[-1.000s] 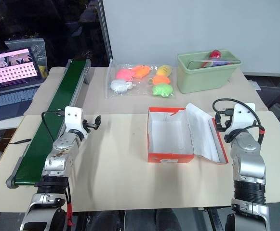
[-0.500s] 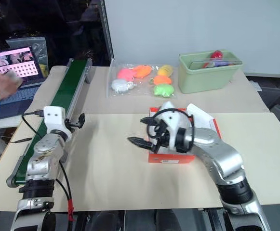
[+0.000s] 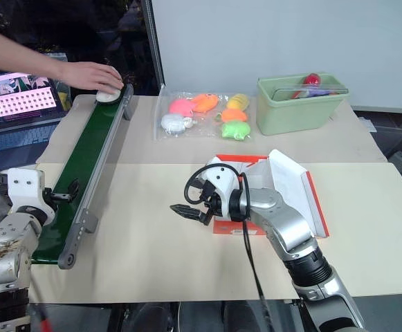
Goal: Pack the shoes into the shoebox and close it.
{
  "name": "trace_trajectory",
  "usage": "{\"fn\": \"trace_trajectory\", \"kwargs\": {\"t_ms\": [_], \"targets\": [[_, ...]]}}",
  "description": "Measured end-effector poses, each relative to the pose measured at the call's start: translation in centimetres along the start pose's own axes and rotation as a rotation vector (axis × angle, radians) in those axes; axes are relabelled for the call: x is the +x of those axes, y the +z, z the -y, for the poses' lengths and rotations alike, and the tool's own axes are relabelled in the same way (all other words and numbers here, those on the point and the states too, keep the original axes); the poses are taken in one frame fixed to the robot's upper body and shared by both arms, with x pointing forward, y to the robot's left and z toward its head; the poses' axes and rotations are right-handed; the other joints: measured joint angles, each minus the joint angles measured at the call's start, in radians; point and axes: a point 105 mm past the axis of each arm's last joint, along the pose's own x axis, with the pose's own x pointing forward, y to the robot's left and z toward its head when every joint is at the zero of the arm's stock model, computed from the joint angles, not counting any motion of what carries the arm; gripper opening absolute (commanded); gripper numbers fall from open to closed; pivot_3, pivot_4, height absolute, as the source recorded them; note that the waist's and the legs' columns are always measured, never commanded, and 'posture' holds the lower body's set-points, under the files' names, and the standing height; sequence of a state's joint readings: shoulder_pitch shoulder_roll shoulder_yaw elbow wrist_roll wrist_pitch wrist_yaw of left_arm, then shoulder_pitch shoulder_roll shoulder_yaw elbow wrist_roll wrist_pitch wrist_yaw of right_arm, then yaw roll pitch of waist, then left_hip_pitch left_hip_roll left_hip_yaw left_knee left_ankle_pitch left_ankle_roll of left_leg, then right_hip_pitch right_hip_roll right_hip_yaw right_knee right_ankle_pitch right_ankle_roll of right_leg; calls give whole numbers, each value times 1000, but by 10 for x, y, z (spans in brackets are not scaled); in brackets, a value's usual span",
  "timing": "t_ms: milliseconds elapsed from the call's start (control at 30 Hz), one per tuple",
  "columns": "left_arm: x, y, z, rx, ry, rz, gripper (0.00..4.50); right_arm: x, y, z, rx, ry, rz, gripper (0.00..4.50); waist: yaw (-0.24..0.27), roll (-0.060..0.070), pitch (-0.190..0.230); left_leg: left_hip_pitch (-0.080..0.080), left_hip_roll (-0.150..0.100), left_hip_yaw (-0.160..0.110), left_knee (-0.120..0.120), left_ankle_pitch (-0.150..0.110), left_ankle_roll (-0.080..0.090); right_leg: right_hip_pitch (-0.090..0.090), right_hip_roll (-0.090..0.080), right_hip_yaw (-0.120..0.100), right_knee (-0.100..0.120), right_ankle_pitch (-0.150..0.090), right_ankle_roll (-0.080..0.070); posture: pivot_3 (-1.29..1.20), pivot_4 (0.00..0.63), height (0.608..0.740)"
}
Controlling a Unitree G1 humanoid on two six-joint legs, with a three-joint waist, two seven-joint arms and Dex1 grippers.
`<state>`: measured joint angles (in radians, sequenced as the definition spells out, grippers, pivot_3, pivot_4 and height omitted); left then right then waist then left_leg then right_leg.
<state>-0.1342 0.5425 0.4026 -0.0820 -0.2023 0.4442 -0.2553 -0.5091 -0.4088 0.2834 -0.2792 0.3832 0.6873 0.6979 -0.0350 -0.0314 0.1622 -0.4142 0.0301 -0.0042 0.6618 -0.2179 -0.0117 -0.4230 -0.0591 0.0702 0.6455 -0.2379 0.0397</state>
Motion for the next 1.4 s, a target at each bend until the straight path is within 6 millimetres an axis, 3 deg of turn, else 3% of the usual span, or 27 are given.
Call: {"fn": "trace_trajectory", "kwargs": {"t_ms": [300, 500, 1000, 1400], "targets": [[15, 8, 5, -50, -16, -22, 4500, -1, -6, 2, 13, -36, -7, 4494, -3, 0, 0, 0, 0, 0, 0, 0, 0, 0, 0, 0, 0, 0, 0, 0, 150, 729], [16, 1, 4, -68, -12, -57, 4500, -5, -22, 4, 28, -51, -58, 4494, -8, -1, 0, 0, 0, 0, 0, 0, 0, -1, 0, 0, 0, 0, 0, 0, 150, 729], [17, -8, 7, -98, -30, -181, 4500, -2, -31, 3, 30, -72, -80, 4494, -7, -1, 0, 0, 0, 0, 0, 0, 0, 0, 0, 0, 1, 0, 0, 0, 150, 729], [20, 28, -3, -73, -18, -234, 4500, -3, -25, -1, 30, -75, -65, 4494, -8, -1, 0, 0, 0, 0, 0, 0, 0, 0, 0, 0, 1, 0, 0, 0, 150, 729]]}}
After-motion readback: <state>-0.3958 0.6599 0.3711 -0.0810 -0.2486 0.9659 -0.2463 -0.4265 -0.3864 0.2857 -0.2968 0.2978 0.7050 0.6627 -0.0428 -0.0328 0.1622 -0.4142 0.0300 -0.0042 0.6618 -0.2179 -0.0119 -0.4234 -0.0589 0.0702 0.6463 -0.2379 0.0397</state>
